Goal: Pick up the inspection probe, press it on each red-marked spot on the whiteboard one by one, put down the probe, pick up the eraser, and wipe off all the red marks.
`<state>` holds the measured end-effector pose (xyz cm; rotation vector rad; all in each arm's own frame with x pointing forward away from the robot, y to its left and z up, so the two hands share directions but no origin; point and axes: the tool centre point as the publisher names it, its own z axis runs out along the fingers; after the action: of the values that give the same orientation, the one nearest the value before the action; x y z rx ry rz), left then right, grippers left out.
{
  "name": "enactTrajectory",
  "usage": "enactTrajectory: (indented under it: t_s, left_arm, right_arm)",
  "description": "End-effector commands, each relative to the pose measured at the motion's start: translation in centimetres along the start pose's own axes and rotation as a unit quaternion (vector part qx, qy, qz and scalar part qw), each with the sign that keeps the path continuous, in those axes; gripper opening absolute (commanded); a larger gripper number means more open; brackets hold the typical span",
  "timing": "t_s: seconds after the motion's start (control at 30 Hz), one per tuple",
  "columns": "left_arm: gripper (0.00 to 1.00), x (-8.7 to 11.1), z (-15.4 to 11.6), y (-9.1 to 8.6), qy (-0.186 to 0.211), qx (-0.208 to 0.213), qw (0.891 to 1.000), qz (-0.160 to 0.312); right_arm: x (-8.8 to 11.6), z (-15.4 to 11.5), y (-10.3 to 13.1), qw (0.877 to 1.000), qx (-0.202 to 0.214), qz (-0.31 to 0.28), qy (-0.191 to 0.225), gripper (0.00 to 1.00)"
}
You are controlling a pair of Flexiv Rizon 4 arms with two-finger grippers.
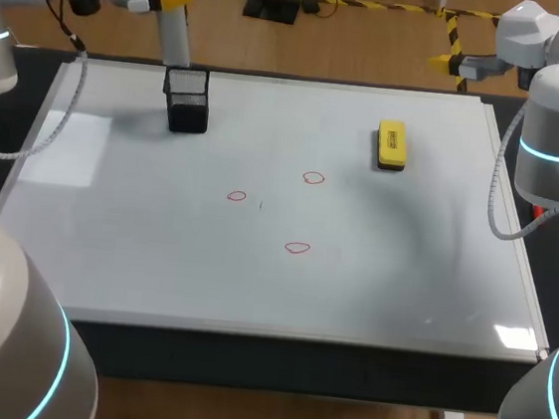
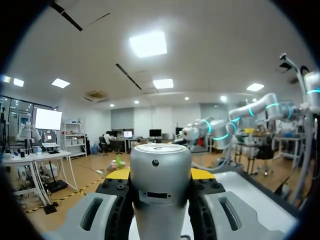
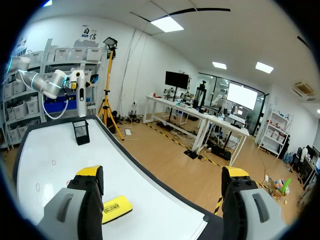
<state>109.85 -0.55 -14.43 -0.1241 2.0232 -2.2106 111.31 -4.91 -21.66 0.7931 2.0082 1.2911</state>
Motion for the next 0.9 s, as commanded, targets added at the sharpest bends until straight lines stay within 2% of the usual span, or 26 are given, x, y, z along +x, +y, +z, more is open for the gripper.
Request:
enactTrajectory:
  t_s: [0.03,0.23,0.43,0.8,0.9]
  left_arm:
    - [0.00,1.5,-1.5,-0.9,-0.023,-0.005,1.000,0.004]
    - [0.00,2.4,-3.6,-1.2,-0.054,-0.010,0.999,0.003]
    - [0.00,3.2,-5.7,-0.7,-0.072,-0.016,0.997,0.007]
    - [0.00,3.4,-9.1,2.3,-0.094,-0.016,0.995,-0.008]
    - [0.00,3.7,-9.1,3.0,-0.098,-0.020,0.995,-0.015]
  right_arm:
    - [-0.1,0.0,0.0,1.000,0.001,0.000,0.001,1.00]
    - [-0.1,0.0,0.0,1.000,0.001,0.000,0.001,1.00]
    - [-0.1,0.0,0.0,1.000,0.001,0.000,0.001,1.00]
    - [-0.1,0.0,0.0,1.000,0.001,0.000,0.001,1.00]
    - [-0.1,0.0,0.0,1.000,0.001,0.000,0.001,1.00]
